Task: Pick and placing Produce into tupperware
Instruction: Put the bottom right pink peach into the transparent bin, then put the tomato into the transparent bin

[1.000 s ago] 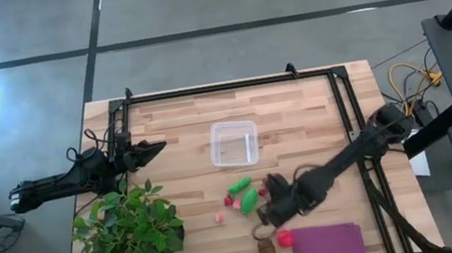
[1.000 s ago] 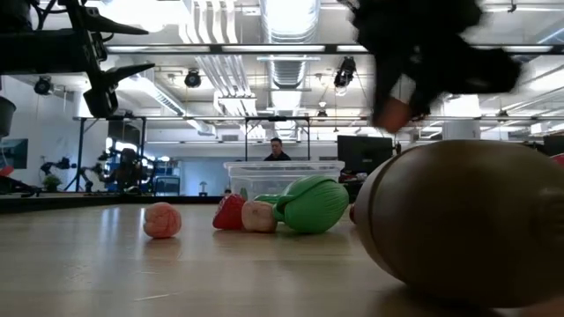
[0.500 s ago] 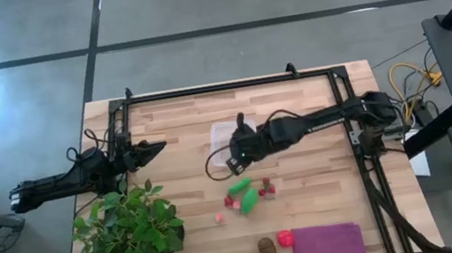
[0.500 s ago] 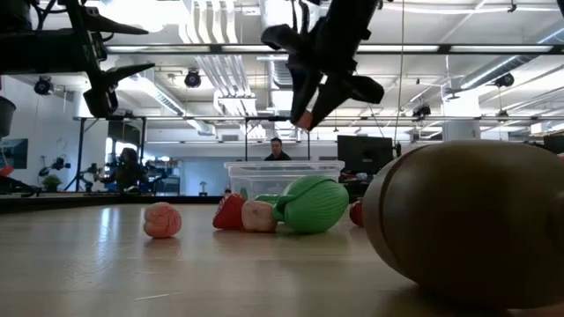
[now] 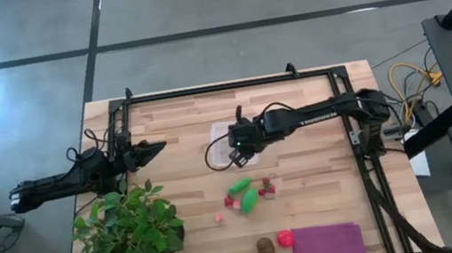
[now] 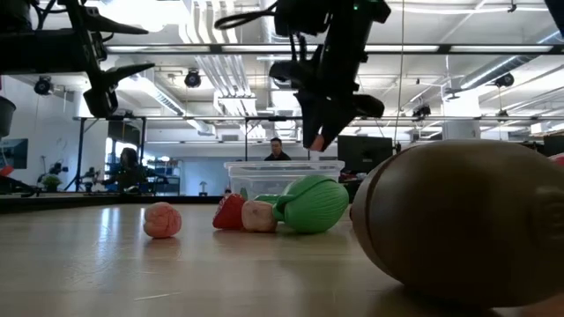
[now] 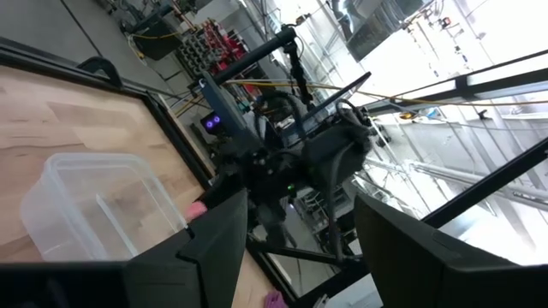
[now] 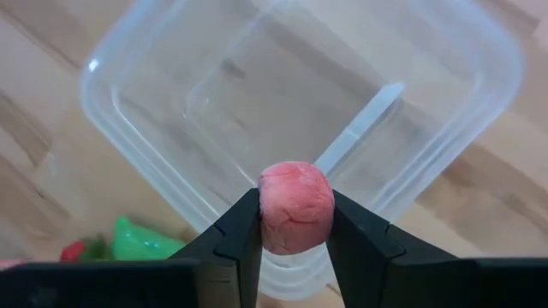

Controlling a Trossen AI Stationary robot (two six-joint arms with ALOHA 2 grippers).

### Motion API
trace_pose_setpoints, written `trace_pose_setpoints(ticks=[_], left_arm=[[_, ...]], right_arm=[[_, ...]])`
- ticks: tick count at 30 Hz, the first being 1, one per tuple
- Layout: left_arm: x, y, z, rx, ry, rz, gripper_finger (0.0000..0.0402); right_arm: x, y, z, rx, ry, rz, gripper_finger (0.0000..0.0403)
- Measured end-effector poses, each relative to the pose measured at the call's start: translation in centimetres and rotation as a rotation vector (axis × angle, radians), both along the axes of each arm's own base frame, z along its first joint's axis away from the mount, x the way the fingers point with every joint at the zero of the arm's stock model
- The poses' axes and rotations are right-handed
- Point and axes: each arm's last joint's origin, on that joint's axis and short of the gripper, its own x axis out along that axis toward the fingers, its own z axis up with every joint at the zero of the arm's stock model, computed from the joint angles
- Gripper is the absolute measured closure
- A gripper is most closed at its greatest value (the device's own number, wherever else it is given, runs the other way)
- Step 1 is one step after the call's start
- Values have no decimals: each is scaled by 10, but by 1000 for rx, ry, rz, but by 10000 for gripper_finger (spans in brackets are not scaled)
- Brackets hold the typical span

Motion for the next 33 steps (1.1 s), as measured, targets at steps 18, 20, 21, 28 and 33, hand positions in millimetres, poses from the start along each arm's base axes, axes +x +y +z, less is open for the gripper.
trace_pose_setpoints(ticks=[18, 20, 21, 28, 33], left_arm=[[0, 0, 0, 0, 1, 0, 201], [0, 0, 0, 0, 1, 0, 201], [0, 0, 0, 0, 2, 0, 201], [0, 0, 0, 0, 0, 0, 201], [0, 0, 0, 0, 1, 0, 201]], right_arm=[[-10, 27, 16, -75, -13, 13, 158], [-20, 37, 23, -75, 29, 33, 157], [-26, 43, 24, -77, 71, 52, 158], [-52, 124, 27, -108, 165, 488, 172], [-83, 169, 11, -248, 306, 621, 177]])
